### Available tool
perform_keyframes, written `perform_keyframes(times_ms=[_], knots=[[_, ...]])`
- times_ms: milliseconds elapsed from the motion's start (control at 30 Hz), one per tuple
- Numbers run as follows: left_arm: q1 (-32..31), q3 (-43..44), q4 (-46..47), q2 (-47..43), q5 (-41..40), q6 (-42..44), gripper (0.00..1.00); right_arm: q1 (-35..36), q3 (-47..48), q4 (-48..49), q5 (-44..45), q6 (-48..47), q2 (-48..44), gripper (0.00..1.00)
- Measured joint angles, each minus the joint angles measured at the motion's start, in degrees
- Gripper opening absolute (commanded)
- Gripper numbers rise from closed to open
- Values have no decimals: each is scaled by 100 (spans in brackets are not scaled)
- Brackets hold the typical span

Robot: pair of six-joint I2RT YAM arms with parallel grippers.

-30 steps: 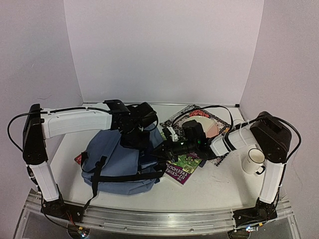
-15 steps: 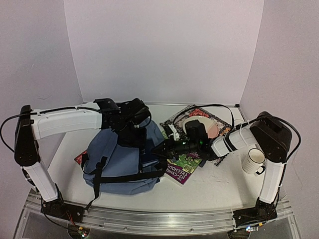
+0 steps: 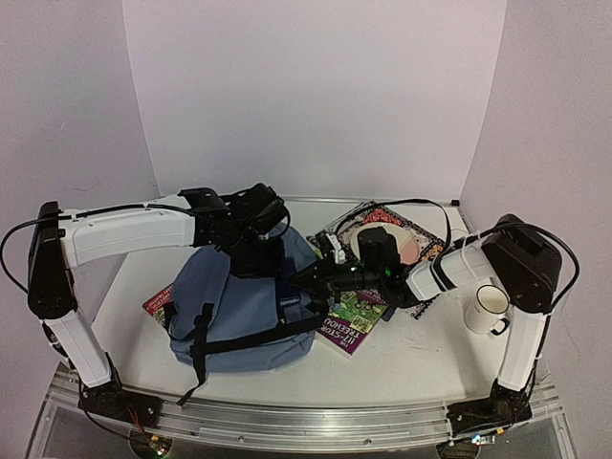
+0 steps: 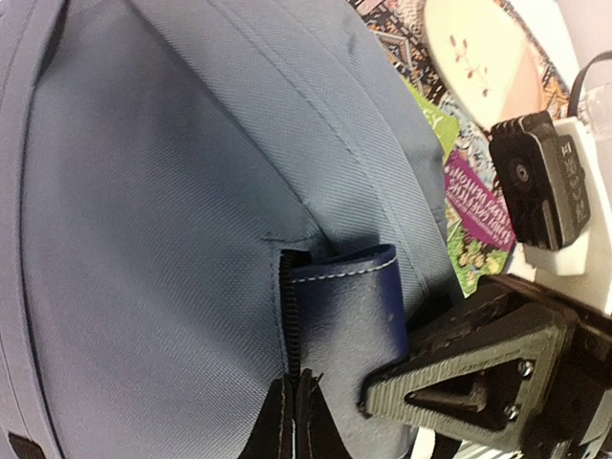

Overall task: Pack the student bag
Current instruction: Place the card case in the pocket on the back of the bag.

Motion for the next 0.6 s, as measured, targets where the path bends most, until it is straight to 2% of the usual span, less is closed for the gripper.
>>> perform_keyframes(times_ms=[200, 500, 567, 600], knots=[[11, -4, 230, 0, 91, -76, 0, 120, 65, -27, 171, 19, -18, 0], [-29, 71, 210, 16, 115, 210, 0, 439, 714, -912, 173, -500, 247, 1], [-35, 77, 213, 30, 170, 286, 0, 456, 735, -1003, 139, -583, 262, 8], [-35, 77, 215, 46, 199, 303, 0, 458, 762, -1052, 125, -616, 279, 16]])
